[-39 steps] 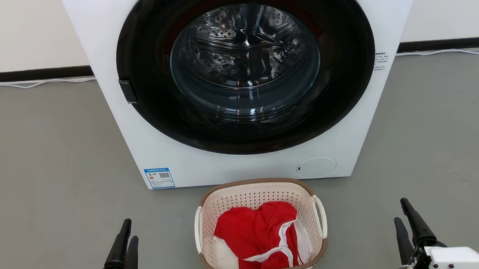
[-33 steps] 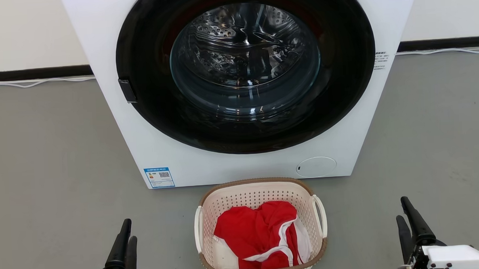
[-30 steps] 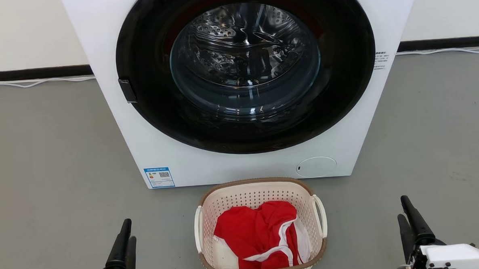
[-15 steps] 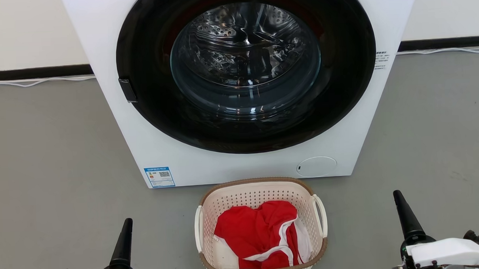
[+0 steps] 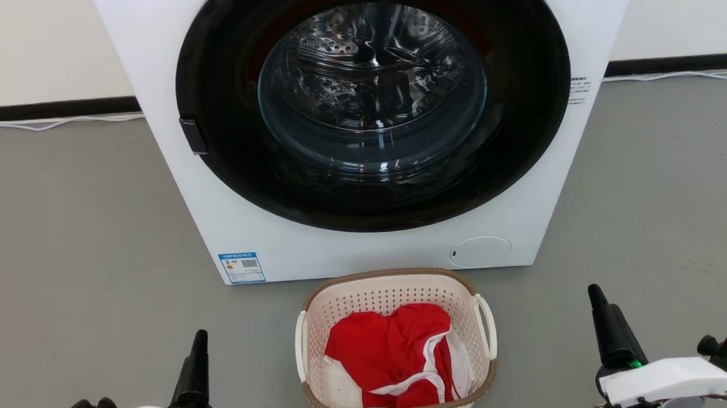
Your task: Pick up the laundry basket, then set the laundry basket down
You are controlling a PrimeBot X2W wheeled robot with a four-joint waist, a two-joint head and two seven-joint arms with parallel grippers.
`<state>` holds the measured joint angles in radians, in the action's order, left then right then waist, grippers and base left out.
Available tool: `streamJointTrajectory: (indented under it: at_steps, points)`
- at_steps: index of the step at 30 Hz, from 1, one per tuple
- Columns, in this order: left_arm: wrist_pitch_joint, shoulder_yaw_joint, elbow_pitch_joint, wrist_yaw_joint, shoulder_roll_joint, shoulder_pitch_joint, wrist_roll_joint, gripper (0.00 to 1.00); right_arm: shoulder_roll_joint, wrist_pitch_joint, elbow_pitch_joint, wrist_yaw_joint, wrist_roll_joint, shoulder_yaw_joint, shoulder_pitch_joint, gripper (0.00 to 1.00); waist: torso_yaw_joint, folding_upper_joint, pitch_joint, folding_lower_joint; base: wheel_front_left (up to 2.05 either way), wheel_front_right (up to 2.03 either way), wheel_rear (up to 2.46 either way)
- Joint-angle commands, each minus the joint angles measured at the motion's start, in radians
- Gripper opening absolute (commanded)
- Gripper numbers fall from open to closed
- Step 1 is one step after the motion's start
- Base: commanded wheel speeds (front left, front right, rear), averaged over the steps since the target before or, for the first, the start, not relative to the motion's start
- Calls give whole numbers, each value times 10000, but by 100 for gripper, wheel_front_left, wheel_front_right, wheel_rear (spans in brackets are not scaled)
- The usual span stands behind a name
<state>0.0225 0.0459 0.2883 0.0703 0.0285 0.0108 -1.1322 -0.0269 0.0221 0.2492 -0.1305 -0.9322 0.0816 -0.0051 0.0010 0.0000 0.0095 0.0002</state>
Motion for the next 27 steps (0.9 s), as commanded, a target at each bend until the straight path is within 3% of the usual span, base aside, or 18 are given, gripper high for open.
streamJointTrajectory:
  at_steps: [1, 27]
  points:
    - [116, 69, -328, -92, 88, -163, 274, 100, -120, 156, -313, -1, 332, -119, -273, 100, 0, 0, 2, -1, 0, 0, 0]
    - [890, -75, -440, -531, 132, -40, 3734, 100, -158, 918, -242, -1, 4290, -224, -213, 100, 85, 0, 53, -1, 0, 0, 0]
